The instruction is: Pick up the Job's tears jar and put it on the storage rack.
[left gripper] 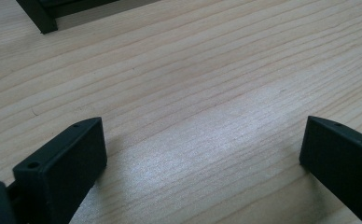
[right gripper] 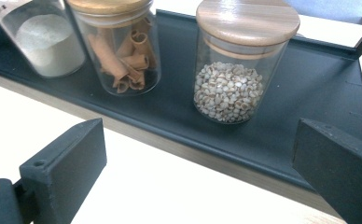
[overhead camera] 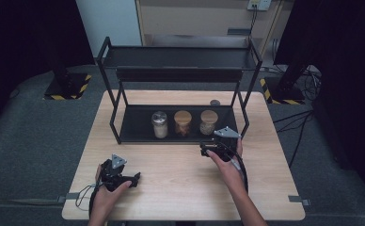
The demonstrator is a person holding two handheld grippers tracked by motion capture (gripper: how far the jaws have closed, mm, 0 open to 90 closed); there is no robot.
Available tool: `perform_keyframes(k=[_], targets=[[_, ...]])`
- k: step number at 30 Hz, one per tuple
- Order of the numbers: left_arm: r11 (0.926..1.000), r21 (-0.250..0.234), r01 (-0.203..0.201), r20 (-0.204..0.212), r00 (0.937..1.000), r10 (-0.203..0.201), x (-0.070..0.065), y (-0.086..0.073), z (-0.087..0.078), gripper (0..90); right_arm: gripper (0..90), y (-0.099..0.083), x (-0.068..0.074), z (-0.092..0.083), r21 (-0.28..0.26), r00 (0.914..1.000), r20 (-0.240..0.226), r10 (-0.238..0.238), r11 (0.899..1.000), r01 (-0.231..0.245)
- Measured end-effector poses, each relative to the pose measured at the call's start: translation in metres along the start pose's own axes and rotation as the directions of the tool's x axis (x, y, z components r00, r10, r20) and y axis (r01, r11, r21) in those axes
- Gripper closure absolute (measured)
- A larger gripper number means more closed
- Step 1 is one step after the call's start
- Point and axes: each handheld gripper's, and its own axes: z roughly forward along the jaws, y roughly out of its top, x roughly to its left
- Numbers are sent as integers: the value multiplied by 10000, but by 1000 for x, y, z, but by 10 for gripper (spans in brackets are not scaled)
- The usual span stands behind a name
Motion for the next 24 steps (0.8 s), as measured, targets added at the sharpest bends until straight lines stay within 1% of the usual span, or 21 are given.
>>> perform_keyframes(k=[7, 19, 24], targets=[[10000, 3, -1, -2, 10000, 1, 0, 0, 0, 0, 32, -3, 4, -9, -59, 9999, -95, -84, 9999, 83], [10000, 6, -2, 0, 10000, 2, 0, 0, 0, 0, 31, -10, 5, -16, 8, 9998, -164, -131, 9999, 131], [10000, 8, -5, 1, 10000, 5, 0, 0, 0, 0, 31, -13, 4, -21, -55, 9998, -202, -14, 10000, 13]])
